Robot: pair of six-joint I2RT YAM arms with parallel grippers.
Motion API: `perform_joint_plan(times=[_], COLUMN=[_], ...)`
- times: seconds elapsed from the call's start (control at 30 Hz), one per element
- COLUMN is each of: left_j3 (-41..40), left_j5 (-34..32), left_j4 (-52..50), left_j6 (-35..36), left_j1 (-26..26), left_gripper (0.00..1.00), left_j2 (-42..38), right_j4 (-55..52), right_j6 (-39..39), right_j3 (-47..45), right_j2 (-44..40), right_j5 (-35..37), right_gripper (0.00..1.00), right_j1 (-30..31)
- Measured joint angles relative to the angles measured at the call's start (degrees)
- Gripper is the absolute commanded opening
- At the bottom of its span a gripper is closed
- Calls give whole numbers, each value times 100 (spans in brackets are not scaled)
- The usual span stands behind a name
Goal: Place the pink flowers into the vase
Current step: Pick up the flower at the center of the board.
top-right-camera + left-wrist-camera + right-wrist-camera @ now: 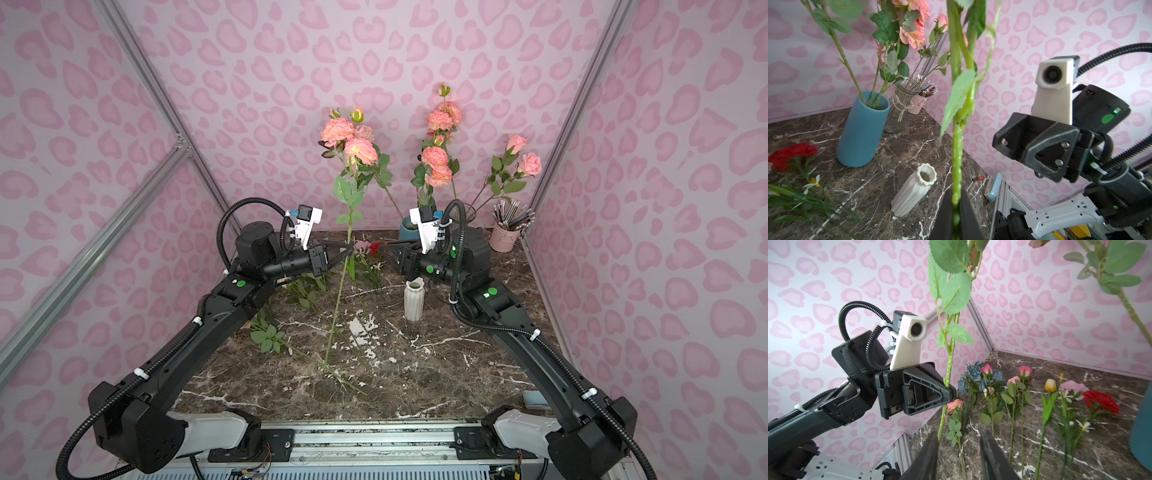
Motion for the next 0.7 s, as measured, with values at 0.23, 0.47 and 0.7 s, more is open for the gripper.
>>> perform_joint_plan(times=[0.23,0.47,0.7], left_j3=[-15,87,151], left_j5=[492,682,739], left_j4=[369,404,367], left_j6=[-151,-184,-122], left_j1=[-15,-192,-295], left_gripper=[3,3,3], left_j2=[-52,-2,39], right_j4=[723,1071,1198], right_j6=[380,470,498], right_j3=[35,258,258], right_j2=[337,533,699], right_j5=[-507,-686,-710], right_gripper=[35,36,35], right_j1=[83,269,280])
